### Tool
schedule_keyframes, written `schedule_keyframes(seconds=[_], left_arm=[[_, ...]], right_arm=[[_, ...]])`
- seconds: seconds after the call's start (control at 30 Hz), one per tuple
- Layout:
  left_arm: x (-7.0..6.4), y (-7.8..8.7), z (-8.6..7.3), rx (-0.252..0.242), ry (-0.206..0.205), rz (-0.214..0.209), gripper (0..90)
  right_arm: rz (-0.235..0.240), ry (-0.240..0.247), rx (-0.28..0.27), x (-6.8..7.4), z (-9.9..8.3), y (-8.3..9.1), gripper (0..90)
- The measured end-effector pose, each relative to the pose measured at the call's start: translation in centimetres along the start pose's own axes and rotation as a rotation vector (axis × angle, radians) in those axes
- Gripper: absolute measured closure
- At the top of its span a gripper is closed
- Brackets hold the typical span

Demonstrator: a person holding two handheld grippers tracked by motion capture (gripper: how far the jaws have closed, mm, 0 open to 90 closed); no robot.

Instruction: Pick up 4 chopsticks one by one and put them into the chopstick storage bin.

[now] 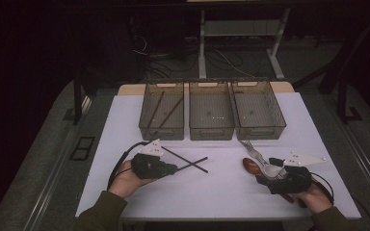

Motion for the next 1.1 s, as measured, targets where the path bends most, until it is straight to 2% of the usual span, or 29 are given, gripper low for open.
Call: schedule_keyframes(seconds=[0.23,0.47,0.53,0.57,0.67,1.1], left_arm=[[1.4,0.1,1.3,-0.020,0.054,0.088,84.9],[2.9,0.2,2.0,-0.031,0.106,0.155,85.0],[3.3,0.2,2.3,-0.035,0.125,0.168,85.0],[3.6,0.2,2.4,-0.033,0.120,0.175,85.0],[4.3,0.2,2.9,-0.039,0.152,0.198,85.0],[7.0,-0.2,4.2,-0.045,0.186,0.246,84.9]], right_arm=[[-0.001,0.000,0.001,0.0,0.0,0.0,13.4],[-0.001,-0.002,-0.002,0.0,0.0,0.0,13.4],[-0.002,-0.001,-0.002,0.0,0.0,0.0,13.4],[-0.002,0.000,-0.003,0.0,0.0,0.0,13.4],[-0.004,0.001,-0.003,-0.1,0.0,0.0,13.4],[-0.003,-0.002,-0.009,0.0,0.1,0.1,13.4]])
Point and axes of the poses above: each handheld gripper's, and its own axes: y roughly backward along the jaws, z roughly out of its top, x roughly to its left, the point moved 10 cm from there along -y, roughly forward along the jaws, and after that the axes turned 11 degrees about z, right-handed, at the moved point
